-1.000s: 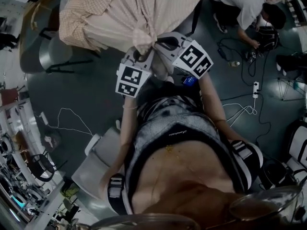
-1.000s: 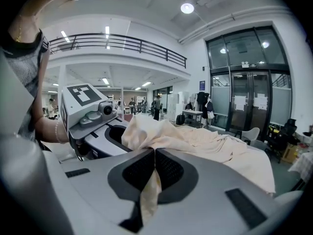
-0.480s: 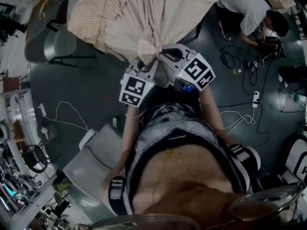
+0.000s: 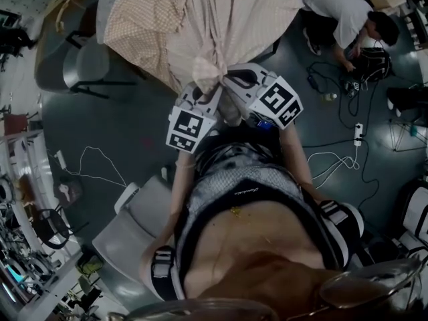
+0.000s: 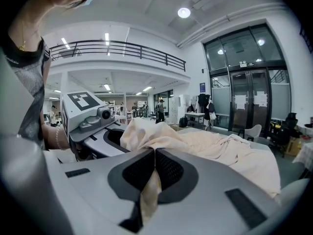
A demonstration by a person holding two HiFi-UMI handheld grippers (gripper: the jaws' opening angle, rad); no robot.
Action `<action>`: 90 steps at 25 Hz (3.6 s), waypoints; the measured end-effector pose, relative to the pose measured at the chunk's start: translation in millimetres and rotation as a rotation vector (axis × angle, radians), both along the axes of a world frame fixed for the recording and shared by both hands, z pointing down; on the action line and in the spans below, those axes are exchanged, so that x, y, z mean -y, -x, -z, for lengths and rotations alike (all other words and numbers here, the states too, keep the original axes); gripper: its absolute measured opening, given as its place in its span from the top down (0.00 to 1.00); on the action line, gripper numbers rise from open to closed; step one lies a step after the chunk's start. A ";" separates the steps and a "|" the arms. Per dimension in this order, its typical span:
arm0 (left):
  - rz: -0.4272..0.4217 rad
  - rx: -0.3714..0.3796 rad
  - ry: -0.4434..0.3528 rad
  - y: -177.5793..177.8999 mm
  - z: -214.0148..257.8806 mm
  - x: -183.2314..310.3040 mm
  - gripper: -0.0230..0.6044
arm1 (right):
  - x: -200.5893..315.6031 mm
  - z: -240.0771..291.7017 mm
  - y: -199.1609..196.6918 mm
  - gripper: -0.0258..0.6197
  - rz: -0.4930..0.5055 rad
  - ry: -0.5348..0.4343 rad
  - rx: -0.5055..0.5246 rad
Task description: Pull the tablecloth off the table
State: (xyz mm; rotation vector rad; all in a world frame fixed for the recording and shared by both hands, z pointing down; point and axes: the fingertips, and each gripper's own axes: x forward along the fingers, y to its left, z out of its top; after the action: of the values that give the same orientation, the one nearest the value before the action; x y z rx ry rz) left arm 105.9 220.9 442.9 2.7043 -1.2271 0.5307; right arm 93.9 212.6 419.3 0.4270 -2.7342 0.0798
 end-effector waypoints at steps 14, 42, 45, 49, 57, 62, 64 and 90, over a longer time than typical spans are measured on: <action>-0.077 0.006 -0.018 44.6 -3.2 -69.7 0.93 | -68.2 -4.2 44.4 0.86 -0.072 0.007 0.005; -0.183 -0.035 0.040 -26.3 1.4 -125.9 0.93 | -123.7 0.7 -25.7 0.86 -0.107 0.007 -0.020; -0.176 -0.037 0.033 -49.8 5.0 -136.8 0.93 | -134.6 4.4 -50.2 0.86 -0.097 0.024 0.013; -0.155 -0.041 0.039 -72.9 5.5 -148.6 0.93 | -146.6 5.2 -72.8 0.86 -0.073 0.026 0.013; -0.123 -0.042 0.041 -98.0 8.8 -173.8 0.93 | -172.3 8.5 -97.6 0.86 -0.037 0.024 0.019; -0.114 -0.036 0.040 -118.4 10.2 -189.3 0.93 | -188.2 10.0 -117.7 0.86 -0.024 0.021 0.019; -0.111 -0.034 0.041 -125.8 9.1 -196.7 0.93 | -195.6 8.7 -125.1 0.86 -0.019 0.022 0.016; -0.114 -0.008 0.024 -164.8 20.7 -228.5 0.93 | -227.1 18.3 -164.2 0.86 0.031 0.011 0.039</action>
State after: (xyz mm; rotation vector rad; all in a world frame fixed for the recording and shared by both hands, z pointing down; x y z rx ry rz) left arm 270.7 449.5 422.2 2.7650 -1.0626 0.5437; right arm 258.1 439.6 401.0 0.3839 -2.7768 0.0954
